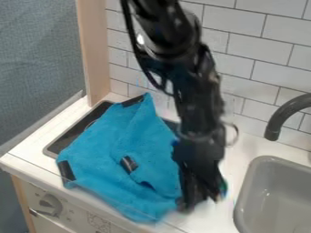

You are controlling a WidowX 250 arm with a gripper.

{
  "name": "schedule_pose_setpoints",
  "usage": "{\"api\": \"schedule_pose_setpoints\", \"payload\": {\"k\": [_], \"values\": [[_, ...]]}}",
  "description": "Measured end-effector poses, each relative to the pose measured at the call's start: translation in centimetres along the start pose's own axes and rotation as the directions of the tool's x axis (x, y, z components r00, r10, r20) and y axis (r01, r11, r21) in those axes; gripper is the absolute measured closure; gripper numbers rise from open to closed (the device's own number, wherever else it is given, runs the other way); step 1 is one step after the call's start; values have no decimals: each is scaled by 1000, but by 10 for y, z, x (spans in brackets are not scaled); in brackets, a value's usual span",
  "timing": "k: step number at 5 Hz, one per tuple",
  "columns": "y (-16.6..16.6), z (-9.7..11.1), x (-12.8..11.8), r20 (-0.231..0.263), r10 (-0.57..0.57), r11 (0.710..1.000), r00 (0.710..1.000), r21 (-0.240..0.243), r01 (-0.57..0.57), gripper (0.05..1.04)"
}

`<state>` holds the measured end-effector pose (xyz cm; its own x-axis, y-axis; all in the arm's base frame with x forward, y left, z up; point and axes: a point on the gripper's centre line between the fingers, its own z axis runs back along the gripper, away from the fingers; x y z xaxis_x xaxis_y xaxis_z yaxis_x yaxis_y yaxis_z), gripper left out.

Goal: Fold the cloth from bottom right to top left

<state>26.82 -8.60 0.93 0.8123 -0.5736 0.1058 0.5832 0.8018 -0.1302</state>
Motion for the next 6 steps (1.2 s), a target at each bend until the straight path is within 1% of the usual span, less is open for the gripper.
{"api": "schedule_pose_setpoints", "payload": {"k": [1,2,3,4,5,6], "values": [[33,30,-1,33,68,998,997,-5,-68,1025],[66,52,-6,50,135,991,990,-6,-135,1025],[100,62,-9,41,188,982,981,-10,-188,1026],[121,59,-9,20,198,980,980,-14,-198,1026],[138,45,-10,-18,194,980,981,-28,-195,1028],[148,31,-9,-50,174,984,984,-39,-176,1028]]}}
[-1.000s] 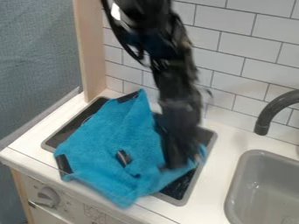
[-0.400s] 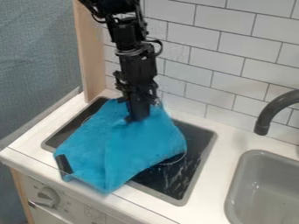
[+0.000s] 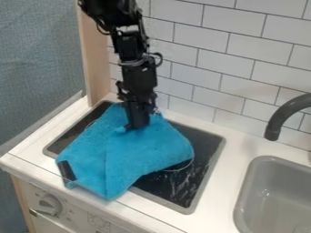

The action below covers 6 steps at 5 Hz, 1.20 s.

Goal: Fold the cloth from bottom right to top left

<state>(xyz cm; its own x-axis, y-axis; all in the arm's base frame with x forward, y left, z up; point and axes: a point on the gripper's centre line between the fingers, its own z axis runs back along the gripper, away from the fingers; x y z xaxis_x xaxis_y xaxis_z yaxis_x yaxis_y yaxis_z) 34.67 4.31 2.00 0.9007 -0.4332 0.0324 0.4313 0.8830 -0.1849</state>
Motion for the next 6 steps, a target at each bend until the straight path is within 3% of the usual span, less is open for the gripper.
{"api": "schedule_pose_setpoints", "payload": {"k": [2,3,5,6], "values": [[12,-23,7,-51,-87,996,995,-42,85,1004],[13,-23,9,-65,-96,994,993,-60,93,842],[16,-21,3,-70,-77,994,995,-82,71,271],[16,-18,2,-75,-79,994,994,-78,73,70]]}}
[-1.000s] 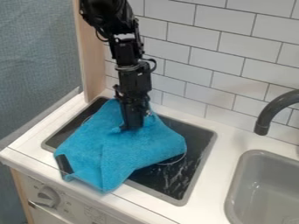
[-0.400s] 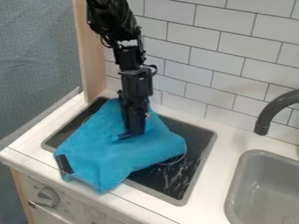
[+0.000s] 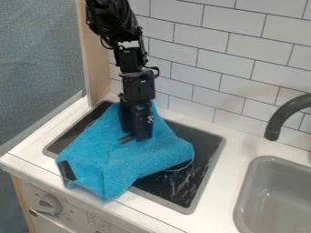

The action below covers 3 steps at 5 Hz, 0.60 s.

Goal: Fold the cloth from bottom right to top left

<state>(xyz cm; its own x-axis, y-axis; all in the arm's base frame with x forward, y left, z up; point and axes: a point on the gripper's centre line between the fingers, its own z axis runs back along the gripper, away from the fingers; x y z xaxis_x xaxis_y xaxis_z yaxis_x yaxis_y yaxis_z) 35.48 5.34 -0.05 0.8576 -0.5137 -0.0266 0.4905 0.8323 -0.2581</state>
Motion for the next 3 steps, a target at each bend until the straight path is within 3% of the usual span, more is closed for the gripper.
{"api": "schedule_pose_setpoints", "payload": {"k": [2,3], "values": [[-9,58,0,58,-43,995,997,92,38,84],[-9,73,-7,28,-53,990,998,130,49,84]]}}
